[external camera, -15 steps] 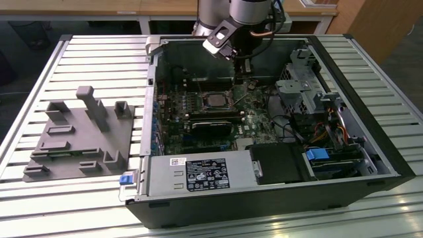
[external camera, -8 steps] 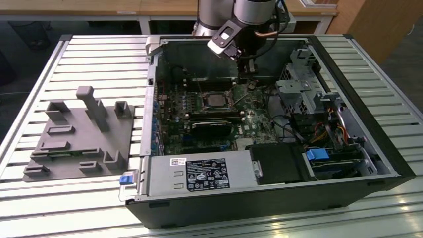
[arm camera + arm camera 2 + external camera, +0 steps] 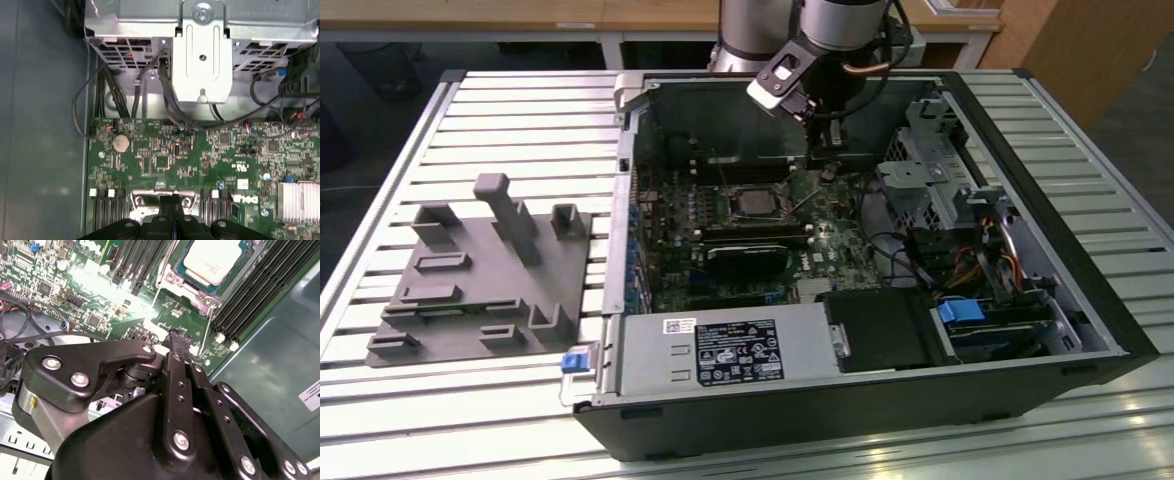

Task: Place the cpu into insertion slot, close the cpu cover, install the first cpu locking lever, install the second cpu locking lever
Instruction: 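Close the cpu cover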

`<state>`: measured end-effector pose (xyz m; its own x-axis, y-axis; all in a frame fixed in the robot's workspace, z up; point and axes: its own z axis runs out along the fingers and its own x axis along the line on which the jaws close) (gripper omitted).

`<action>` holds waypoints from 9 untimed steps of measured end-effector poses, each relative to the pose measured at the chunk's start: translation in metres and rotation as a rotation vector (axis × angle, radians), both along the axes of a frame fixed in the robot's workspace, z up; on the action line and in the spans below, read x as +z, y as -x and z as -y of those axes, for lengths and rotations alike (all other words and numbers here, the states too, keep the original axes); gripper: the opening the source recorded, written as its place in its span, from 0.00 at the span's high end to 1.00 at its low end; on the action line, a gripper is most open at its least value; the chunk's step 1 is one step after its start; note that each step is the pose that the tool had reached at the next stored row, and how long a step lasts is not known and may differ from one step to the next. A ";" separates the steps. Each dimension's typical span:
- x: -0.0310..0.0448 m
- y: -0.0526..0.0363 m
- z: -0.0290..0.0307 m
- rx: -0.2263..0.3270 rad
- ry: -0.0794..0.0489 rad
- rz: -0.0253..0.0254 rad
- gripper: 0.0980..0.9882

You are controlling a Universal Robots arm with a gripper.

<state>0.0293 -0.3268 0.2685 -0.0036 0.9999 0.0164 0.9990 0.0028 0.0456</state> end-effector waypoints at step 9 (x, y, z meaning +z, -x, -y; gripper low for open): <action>-0.0049 -0.0083 -0.0026 0.000 -0.001 -0.0071 0.99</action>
